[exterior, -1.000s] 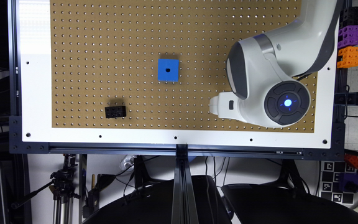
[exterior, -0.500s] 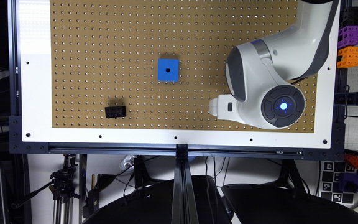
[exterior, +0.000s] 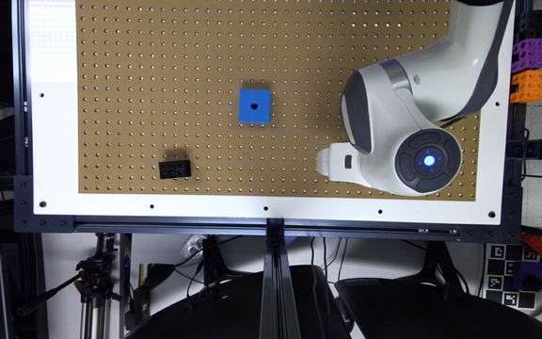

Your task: Pick up pink block.

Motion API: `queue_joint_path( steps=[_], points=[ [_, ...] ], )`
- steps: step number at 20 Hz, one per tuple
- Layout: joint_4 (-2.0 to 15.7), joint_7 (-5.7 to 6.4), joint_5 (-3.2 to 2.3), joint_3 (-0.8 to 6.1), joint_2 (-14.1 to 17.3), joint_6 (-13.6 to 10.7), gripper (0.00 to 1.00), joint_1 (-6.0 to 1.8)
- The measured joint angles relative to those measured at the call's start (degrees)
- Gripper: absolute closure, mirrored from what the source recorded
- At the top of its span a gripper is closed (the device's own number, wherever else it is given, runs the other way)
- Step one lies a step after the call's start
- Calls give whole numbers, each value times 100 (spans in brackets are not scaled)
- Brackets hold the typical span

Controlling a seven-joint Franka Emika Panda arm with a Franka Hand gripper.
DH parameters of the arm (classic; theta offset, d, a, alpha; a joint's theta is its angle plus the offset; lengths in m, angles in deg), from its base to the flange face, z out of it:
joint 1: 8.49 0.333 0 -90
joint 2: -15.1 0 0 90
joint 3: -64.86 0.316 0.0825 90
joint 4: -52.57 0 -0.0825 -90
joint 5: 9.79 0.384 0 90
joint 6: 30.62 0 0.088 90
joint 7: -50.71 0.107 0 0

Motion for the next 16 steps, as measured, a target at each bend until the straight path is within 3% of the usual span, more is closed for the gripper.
queue_joint_path(
  steps=[5, 16],
  points=[
    [0, 0, 0, -1, -20, -10, 100, 0],
    [-4, 1, 0, 3, -760, -795, 100, 0]
  ],
)
